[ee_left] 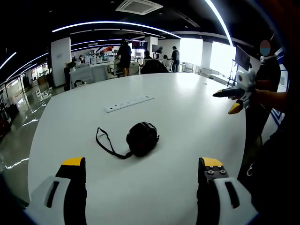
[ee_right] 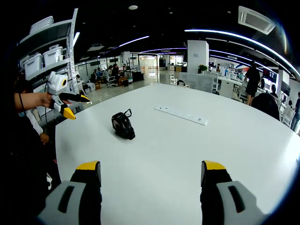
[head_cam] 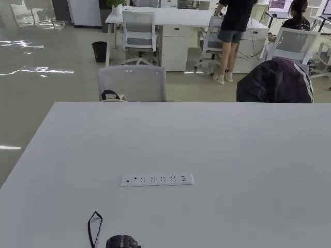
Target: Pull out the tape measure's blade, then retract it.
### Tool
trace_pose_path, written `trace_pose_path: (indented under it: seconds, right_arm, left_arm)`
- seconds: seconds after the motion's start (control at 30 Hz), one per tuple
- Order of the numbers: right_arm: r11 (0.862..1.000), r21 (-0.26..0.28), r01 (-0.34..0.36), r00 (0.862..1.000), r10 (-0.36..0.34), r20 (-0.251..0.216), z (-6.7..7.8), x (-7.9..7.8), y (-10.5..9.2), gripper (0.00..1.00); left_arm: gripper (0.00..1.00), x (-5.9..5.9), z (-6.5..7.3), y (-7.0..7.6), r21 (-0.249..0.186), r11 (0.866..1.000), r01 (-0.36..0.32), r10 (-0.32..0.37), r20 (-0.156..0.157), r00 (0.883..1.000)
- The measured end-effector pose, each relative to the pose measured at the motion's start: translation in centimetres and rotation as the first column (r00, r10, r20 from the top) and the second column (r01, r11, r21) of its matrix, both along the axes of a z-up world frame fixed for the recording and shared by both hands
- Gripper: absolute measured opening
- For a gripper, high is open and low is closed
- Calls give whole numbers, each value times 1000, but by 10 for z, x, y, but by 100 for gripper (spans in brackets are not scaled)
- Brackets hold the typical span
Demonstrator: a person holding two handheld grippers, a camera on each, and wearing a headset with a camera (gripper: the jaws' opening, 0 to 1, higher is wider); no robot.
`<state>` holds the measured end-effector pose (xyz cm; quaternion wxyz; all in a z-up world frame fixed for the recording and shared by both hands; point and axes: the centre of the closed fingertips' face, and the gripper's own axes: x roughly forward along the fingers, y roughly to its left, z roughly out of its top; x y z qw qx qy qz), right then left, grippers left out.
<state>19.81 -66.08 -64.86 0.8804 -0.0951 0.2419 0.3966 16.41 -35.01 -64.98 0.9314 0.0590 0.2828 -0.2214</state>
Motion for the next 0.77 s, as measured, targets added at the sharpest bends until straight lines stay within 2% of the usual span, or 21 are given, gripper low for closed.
trace_pose_path:
  seconds: [0.3,0.53,0.77]
  right_arm:
    - [1000,-5,4,1000,-4,7,4,1,-2,89]
    - [1000,-6,4,1000,-4,12,6,2,-2,89]
    - [1000,-1,1,1000,-1,15,7,1,0,89]
  left_arm:
    - [99,2,1,-4,0,1000,13,-13,6,1000]
    - [99,4,-3,-1,0,1000,17,-17,8,1000]
    - [99,1,1,-6,0,1000,20,-20,9,1000]
